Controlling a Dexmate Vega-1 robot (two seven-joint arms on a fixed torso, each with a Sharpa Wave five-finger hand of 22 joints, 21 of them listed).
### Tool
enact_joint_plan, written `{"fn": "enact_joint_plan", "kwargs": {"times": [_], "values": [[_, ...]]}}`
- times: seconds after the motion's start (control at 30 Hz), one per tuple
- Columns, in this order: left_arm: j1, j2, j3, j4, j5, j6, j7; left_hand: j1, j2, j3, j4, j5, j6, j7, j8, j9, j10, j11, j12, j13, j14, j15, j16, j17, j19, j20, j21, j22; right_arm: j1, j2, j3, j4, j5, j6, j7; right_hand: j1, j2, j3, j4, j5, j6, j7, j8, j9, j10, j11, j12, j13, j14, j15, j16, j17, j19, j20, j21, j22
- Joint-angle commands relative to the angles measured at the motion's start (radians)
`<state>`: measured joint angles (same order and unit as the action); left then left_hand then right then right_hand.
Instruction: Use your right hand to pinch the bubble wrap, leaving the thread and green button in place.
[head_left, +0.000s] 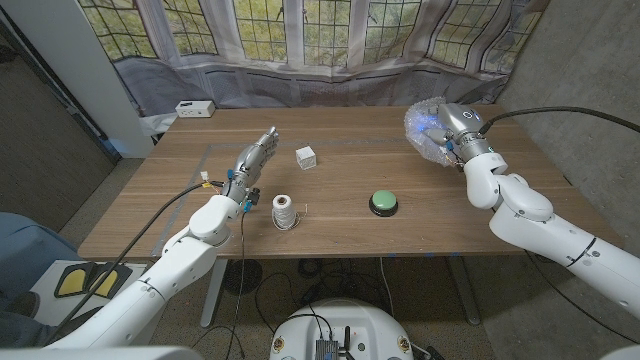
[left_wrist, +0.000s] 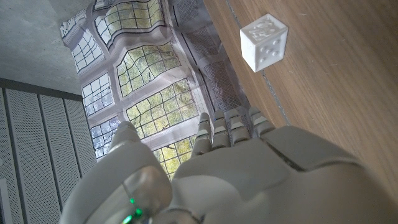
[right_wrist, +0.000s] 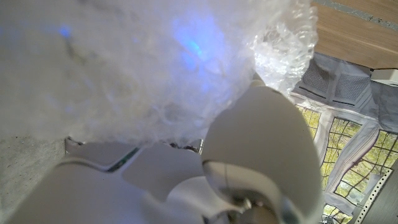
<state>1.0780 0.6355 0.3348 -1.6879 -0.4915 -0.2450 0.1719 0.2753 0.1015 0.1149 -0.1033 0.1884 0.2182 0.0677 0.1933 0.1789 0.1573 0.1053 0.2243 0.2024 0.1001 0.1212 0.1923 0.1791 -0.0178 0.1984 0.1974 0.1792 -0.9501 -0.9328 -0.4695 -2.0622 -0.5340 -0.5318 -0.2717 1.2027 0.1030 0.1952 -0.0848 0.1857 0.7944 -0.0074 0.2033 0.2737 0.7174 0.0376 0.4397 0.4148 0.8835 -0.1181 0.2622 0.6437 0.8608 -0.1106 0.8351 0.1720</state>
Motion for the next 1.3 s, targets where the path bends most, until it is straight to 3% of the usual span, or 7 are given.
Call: {"fn": "enact_joint_plan", "kwargs": {"times": [0.03, 0.67, 1.3], "values": [[0.000, -0.004, 0.001, 0.008, -0.002, -0.005, 0.001, 0.004, 0.005, 0.009, -0.002, 0.000, 0.005, 0.002, 0.002, 0.004, 0.008, -0.005, -0.001, 0.002, 0.008, 0.004, 0.001, 0.004, 0.000, 0.005, 0.002, 0.003, 0.019, -0.004, -0.016, 0.014, -0.016, -0.026, 0.032, -0.010, 0.005, 0.004, 0.002, -0.002, 0.001, -0.001, -0.001, 0.000, 0.006, 0.003, -0.004, -0.002, -0.002, -0.006, -0.001, 0.002, -0.005, -0.058, -0.007, -0.001], [0.009, -0.001, -0.004, -0.003, 0.001, -0.012, 0.008, 0.005, 0.005, 0.010, -0.002, -0.001, 0.002, 0.001, 0.000, 0.005, 0.010, -0.005, -0.001, 0.002, 0.009, 0.006, 0.001, 0.005, 0.004, 0.006, 0.003, 0.003, 0.090, 0.018, -0.056, 0.078, 0.015, -0.089, 0.114, -0.024, 0.012, 0.009, -0.005, -0.001, -0.003, 0.002, -0.004, -0.014, -0.009, 0.001, -0.027, -0.019, -0.001, -0.003, 0.003, 0.000, -0.001, -0.058, -0.011, -0.001], [0.010, -0.003, -0.006, -0.005, 0.005, -0.019, 0.009, 0.006, 0.005, 0.012, -0.003, -0.001, -0.007, 0.001, -0.004, 0.004, 0.010, -0.002, -0.001, 0.002, 0.012, 0.005, 0.002, 0.005, 0.012, 0.008, 0.006, 0.003, 0.185, 0.037, -0.146, 0.162, -0.008, -0.158, 0.174, -0.042, 0.015, 0.009, -0.005, -0.001, -0.010, 0.005, -0.006, -0.023, -0.008, 0.000, -0.040, -0.030, -0.001, -0.003, 0.008, 0.001, 0.000, -0.054, -0.014, -0.001]]}}
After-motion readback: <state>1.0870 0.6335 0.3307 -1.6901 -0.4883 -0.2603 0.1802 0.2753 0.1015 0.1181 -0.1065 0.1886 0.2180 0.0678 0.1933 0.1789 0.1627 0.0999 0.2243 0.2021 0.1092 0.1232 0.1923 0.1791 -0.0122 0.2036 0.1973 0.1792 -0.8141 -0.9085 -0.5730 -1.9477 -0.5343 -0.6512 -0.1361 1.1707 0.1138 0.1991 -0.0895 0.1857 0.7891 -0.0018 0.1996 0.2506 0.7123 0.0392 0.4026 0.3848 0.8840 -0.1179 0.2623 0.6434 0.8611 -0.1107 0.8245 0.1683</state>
